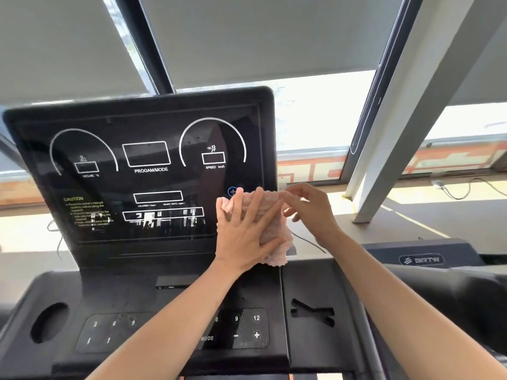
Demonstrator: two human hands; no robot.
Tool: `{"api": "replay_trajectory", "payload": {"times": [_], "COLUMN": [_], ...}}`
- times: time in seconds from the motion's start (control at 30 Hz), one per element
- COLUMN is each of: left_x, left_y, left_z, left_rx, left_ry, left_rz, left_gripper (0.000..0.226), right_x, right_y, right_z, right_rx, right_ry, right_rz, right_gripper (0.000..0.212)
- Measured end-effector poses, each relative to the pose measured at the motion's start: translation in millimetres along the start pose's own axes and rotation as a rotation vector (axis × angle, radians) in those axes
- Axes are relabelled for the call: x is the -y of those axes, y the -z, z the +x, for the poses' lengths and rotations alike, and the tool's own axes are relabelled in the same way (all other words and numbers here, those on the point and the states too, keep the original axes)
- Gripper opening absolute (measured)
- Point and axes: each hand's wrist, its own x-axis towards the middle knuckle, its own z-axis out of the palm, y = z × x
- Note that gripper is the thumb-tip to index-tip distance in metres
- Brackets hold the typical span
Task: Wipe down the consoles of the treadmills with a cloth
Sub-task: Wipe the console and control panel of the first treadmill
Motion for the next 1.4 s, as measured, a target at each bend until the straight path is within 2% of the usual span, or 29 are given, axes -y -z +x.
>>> {"api": "replay_trajectory", "payload": {"times": [0.07,0.2,0.3,0.47,0.63,0.83,1.0,1.27,1.4], "left_x": [1,8,16,32,46,68,95,113,118], "left_y": [1,5,10,20,43,78,108,130,140], "left_z": [4,13,22,42,73,112,142,155,159], "left_rx": [-0.021,-0.042,-0.058,-0.090,-0.177,-0.235,-0.286,-0.203,-0.217], "left_ry": [0.019,0.037,0.041,0.072,0.122,0.161,0.177,0.205,0.135], "left_rz": [-0.009,-0.005,0.017,0.029,0.027,0.041,0.053,0.126,0.171], "left_gripper": [0.085,0.087,0.088,0.086,0.082,0.083,0.082,0.085,0.086], "right_x": [11,52,87,112,113,121,123,121,125], "right_y": [4,2,0,-3,-6,-2,-6,-22,-29], "right_z": [10,37,56,73,74,73,71,61,61], "right_rx": [-0.026,0.041,0.077,0.154,0.147,0.228,0.190,0.057,-0.001], "right_ry": [0.047,0.176,0.257,0.303,0.389,0.309,0.294,0.275,0.273], "right_rz": [-0.035,-0.043,0.013,0.100,0.035,0.076,0.092,0.072,0.062], "right_gripper": [0.006,0.037,0.048,0.044,0.048,0.042,0.038,0.039,0.045]}}
